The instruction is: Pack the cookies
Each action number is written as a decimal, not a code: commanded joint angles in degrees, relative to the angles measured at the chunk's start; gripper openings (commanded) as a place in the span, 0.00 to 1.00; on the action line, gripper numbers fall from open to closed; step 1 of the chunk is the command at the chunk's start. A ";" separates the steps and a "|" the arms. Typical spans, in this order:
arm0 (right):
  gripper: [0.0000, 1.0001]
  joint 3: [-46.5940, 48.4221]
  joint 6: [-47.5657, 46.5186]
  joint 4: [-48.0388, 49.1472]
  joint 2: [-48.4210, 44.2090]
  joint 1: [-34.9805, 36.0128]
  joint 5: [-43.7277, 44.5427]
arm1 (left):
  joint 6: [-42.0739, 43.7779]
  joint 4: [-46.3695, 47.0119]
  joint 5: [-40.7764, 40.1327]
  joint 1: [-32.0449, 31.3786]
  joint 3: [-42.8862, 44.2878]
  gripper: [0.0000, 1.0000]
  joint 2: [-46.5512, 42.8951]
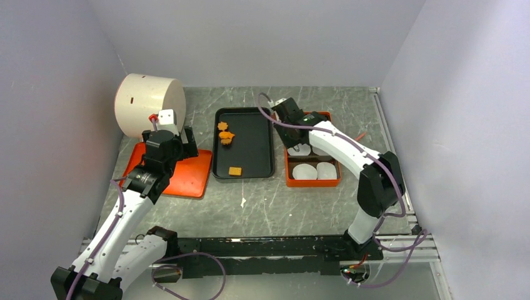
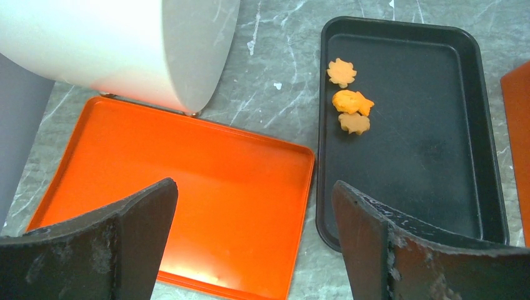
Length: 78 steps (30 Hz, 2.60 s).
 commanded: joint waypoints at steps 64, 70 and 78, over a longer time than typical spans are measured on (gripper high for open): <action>0.37 -0.54 0.92 2.05 3.17 -14.07 -5.47 | 0.10 2.80 2.10 0.27 0.21 0.98 0.44; 0.34 -0.92 1.26 1.85 -0.60 -13.55 -6.05 | 0.11 2.80 2.14 0.27 0.21 0.98 0.51; 0.33 -0.69 0.15 -0.32 -4.68 -8.57 -8.84 | 0.07 2.79 2.12 0.27 0.20 0.98 0.50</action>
